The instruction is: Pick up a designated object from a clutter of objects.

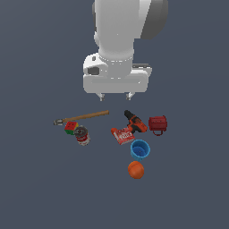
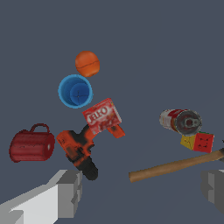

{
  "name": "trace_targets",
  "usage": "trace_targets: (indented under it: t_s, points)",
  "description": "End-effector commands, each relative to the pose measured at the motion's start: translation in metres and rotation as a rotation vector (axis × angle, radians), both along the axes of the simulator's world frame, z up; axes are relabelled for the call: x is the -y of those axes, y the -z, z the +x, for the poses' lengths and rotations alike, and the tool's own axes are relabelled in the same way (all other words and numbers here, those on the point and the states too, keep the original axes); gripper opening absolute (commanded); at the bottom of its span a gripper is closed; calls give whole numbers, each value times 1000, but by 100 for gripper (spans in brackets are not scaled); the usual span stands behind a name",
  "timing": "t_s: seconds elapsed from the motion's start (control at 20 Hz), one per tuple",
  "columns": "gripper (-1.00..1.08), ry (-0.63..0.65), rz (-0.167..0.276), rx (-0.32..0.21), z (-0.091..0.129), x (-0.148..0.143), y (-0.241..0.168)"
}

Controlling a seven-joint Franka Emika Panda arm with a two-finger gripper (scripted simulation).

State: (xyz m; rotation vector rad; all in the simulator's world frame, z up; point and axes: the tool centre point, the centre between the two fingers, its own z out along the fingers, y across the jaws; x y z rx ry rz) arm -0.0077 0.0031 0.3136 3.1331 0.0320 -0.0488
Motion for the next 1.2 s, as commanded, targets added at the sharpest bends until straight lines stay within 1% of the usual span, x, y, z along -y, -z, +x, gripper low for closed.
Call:
trace_targets:
  t_s: [0.0,0.15,0.35,0.5,0.8,1.15]
  points:
    - [100,0,0,0,0,0,0]
    - [100,1,-5,-8,-1,3,3]
    - [100,3,-24,-38,-6,14,15]
    - [100,3,-31,-50,-8,19,20]
    - [100,13,-30,-47,-7,17,21]
    - [100,75,-30,-41,-3,13,30]
